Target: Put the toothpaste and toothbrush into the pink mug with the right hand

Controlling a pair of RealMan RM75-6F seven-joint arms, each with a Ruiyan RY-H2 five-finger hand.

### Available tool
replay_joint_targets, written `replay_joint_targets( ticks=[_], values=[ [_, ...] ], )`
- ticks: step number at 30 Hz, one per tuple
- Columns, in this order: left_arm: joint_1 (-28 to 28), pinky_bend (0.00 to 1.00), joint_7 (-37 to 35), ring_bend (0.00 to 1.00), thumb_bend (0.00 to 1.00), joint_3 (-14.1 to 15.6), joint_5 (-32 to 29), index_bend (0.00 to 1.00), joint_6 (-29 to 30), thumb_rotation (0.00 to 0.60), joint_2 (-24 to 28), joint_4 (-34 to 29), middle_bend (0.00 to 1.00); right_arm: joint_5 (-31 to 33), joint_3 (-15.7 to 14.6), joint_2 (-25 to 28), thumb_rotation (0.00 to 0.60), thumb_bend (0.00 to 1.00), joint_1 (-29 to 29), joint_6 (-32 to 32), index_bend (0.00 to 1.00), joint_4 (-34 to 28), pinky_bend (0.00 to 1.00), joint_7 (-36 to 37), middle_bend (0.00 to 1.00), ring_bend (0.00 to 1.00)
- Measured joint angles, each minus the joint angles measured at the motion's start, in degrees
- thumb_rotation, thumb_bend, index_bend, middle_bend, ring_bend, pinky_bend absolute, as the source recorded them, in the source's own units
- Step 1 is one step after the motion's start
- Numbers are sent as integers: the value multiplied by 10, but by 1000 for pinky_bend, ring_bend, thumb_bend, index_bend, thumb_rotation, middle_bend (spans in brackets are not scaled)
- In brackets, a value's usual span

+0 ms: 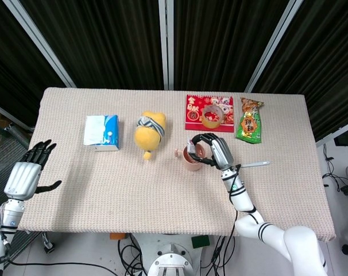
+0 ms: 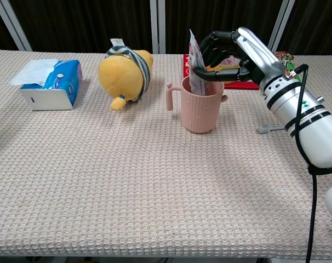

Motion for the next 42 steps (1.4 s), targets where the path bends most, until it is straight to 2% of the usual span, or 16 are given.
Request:
replay_joint_targets(
  ticks=[2, 5, 13, 18, 20, 23, 26, 30, 33, 36, 40, 42],
  values=[
    [0, 182, 0, 45, 121, 0, -1, 40, 0, 552, 0, 0, 29, 0, -2, 3, 600, 433, -1, -6, 467, -2, 361, 2, 430, 291],
    [0, 182, 0, 45, 121, -1, -1, 40, 0, 551, 0, 0, 28, 5, -3, 10, 600, 382, -3, -17, 426, -11, 334, 5, 392, 244],
    [0, 182, 0, 45, 121, -2, -1, 40, 1, 559, 2, -1, 29, 6, -5, 19, 600, 377, -9, -16, 390, -22, 318, 10, 357, 206],
    [1, 182, 0, 45, 121, -1, -1, 40, 2, 559, 1, -1, 29, -1, -7, 25, 600, 363, -12, 0, 318, -29, 282, 13, 302, 152],
    [1, 182, -1, 45, 121, -1, -1, 40, 3, 559, 1, -1, 29, -5, -7, 30, 600, 358, -15, 16, 280, -35, 265, 13, 277, 130],
    [2, 182, -2, 45, 121, -1, 0, 40, 6, 562, 3, -1, 29, -13, -5, 45, 600, 358, -22, 50, 274, -47, 254, 3, 272, 129],
    [3, 182, -4, 45, 121, -1, 2, 40, 8, 562, 4, -1, 29, -21, -6, 78, 600, 358, -34, 84, 249, -67, 236, -27, 258, 131],
    [4, 182, -6, 45, 121, -1, 3, 40, 9, 561, 3, 0, 29, -26, -17, 138, 600, 372, -48, 80, 244, -107, 153, -105, 295, 142],
    [3, 182, -6, 45, 121, 0, 3, 40, 7, 564, 1, 0, 29, -23, -30, 190, 600, 383, -57, 52, 276, -146, 130, -202, 300, 142],
    [1, 182, -5, 45, 121, 1, 5, 40, 5, 563, -1, -1, 29, -8, -43, 242, 600, 401, -66, 7, 310, -193, 129, -320, 329, 154],
    [-1, 182, -2, 45, 121, 2, 6, 40, 1, 563, -2, -2, 29, 46, -61, 309, 600, 441, -78, -92, 359, -266, 129, -477, 368, 202],
    [-1, 182, -2, 45, 121, 2, 5, 40, 1, 561, -1, -4, 28, 76, -69, 328, 600, 458, -81, -135, 394, -287, 129, -532, 391, 225]
  ],
)
